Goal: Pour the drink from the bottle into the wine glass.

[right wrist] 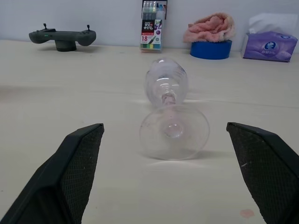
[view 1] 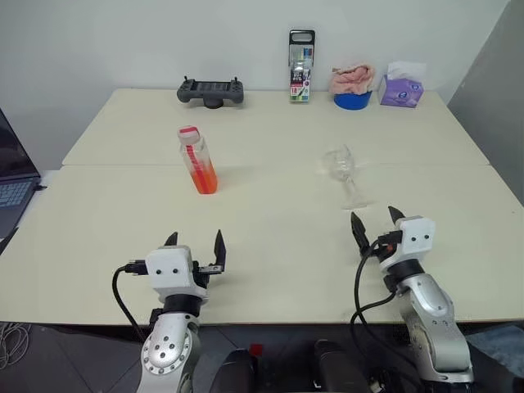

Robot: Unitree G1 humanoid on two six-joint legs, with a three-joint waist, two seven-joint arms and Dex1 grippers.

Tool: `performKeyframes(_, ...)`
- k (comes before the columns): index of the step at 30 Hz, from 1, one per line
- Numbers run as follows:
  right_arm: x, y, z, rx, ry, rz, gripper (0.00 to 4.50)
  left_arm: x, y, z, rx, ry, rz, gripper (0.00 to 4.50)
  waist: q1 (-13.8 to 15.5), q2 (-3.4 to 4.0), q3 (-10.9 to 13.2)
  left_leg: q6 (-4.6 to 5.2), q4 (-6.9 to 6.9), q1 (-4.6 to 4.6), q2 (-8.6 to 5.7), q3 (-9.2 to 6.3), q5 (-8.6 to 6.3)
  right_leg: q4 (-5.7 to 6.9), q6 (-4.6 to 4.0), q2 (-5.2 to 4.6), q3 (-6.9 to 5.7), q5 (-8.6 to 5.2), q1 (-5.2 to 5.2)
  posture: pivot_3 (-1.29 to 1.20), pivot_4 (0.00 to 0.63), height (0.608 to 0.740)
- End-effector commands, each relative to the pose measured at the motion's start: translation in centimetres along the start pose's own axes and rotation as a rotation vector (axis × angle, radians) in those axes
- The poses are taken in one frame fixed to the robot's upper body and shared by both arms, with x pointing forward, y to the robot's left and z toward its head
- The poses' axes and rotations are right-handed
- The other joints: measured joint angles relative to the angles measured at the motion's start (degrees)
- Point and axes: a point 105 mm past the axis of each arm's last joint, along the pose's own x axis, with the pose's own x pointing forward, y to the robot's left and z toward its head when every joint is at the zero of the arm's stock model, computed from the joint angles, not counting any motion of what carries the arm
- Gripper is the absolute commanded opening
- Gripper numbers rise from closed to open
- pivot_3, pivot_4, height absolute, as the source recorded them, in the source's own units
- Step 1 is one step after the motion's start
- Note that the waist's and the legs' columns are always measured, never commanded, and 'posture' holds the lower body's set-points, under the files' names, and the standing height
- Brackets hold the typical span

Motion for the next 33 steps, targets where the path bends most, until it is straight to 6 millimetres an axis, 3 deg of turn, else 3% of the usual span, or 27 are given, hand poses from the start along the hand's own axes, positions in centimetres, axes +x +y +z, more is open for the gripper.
performKeyframes(1, 0.1, 0.5, 1.5, -0.015, -0.066, 0.025, 4.50, 0.0, 0.3, 0.3, 0.019, -0.007, 0.018, 4.47, 0.0, 0.00, 0.0, 0.00, 0.00, 0.00, 0.00, 0.00, 0.00, 0.00, 0.00, 0.00, 0.00, 0.00, 0.00, 0.00, 0.150, 0.740)
performKeyframes(15, 0.3, 1.0, 1.5, -0.021, -0.062, 0.048, 4.50, 0.3, 0.4, -0.2, 0.007, -0.002, 0.021, 4.47, 0.0, 0.00, 0.0, 0.00, 0.02, -0.01, 0.00, 0.04, -0.01, -0.02, 0.00, -0.02, 0.05, 0.00, 0.00, 0.00, 0.150, 0.740)
performKeyframes(18, 0.3, 1.5, 1.6, -0.018, -0.069, 0.078, 4.50, 0.8, 0.6, -0.1, 0.013, -0.009, 0.042, 4.47, 0.0, -0.01, 0.0, 0.00, 0.03, 0.00, 0.00, 0.03, -0.01, 0.00, 0.00, -0.02, 0.04, 0.00, 0.00, 0.00, 0.150, 0.740)
performKeyframes(20, 0.4, 2.9, 2.0, -0.027, -0.080, 0.184, 4.50, 1.3, 0.7, 0.2, 0.023, -0.021, 0.053, 4.47, 0.1, -0.01, 0.0, 0.00, 0.05, 0.00, -0.01, 0.01, -0.01, 0.03, 0.00, -0.02, 0.02, 0.00, 0.00, 0.00, 0.150, 0.740)
performKeyframes(24, 1.1, 6.5, 3.9, -0.046, -0.099, 0.498, 4.50, 2.5, 0.9, 0.8, 0.100, -0.047, 0.054, 4.47, 0.0, -0.02, 0.0, 0.00, 0.08, 0.05, -0.06, 0.04, 0.00, 0.04, 0.00, 0.02, 0.02, 0.04, 0.04, 0.00, 0.150, 0.740)
performKeyframes(27, 3.4, 8.6, 7.1, -0.027, -0.108, 0.740, 4.50, 4.7, 2.7, 1.6, 0.113, -0.081, 0.139, 4.47, -0.1, -0.02, 0.0, 0.01, 0.08, 0.09, -0.05, 0.03, 0.01, 0.09, -0.03, 0.08, 0.01, 0.10, 0.04, 0.00, 0.150, 0.740)
performKeyframes(33, 7.3, 9.5, 10.8, -0.007, -0.155, 0.865, 4.50, 8.6, 2.3, 3.0, 0.070, -0.105, 0.113, 4.47, 0.5, -0.14, 0.0, 0.01, 0.03, 0.07, 0.03, -0.15, 0.01, 0.03, -0.30, 0.19, -0.14, 0.30, 0.08, 0.00, 0.150, 0.740)
